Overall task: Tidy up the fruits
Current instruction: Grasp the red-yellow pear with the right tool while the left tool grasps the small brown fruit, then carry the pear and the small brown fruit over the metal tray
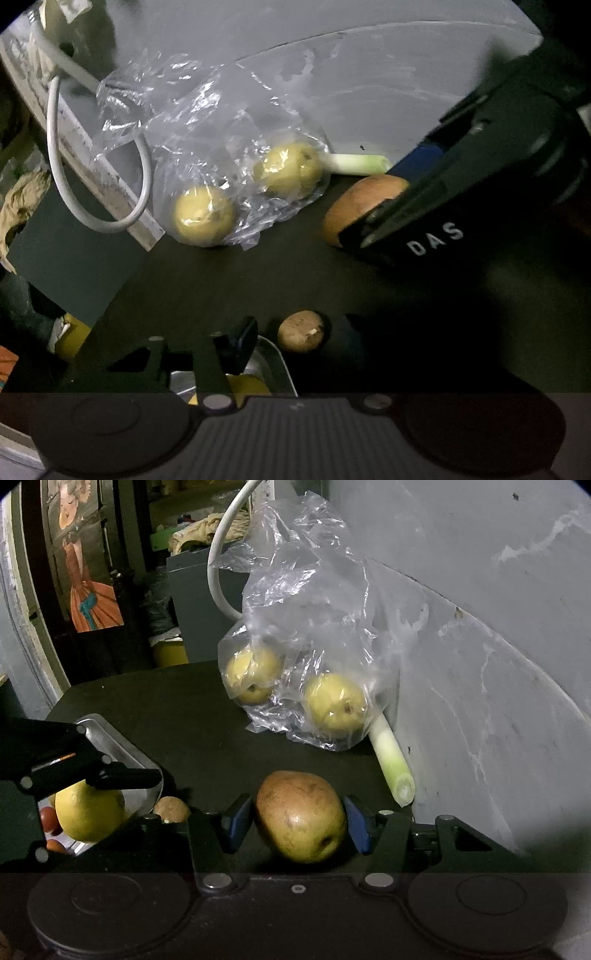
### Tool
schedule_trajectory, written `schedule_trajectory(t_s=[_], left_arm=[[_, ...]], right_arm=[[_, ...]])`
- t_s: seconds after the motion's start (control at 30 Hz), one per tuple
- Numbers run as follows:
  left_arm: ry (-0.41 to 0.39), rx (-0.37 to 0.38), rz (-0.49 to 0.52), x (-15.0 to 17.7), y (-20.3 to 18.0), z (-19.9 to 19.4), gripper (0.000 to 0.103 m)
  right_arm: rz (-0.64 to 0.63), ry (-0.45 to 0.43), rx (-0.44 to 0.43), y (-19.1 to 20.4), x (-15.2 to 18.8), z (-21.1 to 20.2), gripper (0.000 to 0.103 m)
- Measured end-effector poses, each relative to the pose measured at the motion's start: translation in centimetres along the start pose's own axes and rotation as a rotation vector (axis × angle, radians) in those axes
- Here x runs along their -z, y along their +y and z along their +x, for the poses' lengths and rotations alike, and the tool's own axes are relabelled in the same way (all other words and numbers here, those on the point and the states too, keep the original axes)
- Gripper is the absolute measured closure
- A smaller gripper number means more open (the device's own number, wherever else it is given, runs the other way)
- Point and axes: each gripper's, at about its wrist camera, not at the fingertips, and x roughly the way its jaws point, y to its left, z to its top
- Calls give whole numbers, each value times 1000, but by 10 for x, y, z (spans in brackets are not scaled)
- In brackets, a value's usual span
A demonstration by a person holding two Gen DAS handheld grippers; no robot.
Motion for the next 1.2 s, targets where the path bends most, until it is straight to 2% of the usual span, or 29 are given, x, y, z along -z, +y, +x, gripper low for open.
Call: schedule_trajectory(t_s=[0.3, 0.53, 0.67, 1.2], left_arm=[[-1, 14, 9, 0, -5, -1, 71], [9, 18, -25, -2, -4, -1, 71], [15, 20, -34, -1, -4, -3, 72], [14, 39, -22, 7, -14, -32, 72]], right_arm=[[-11, 7, 2, 1, -1, -2, 47], [-36, 15, 15, 6, -3, 1, 47], [-28, 49, 10, 6, -1, 6, 47], [14, 9, 21, 8, 13, -8, 48]])
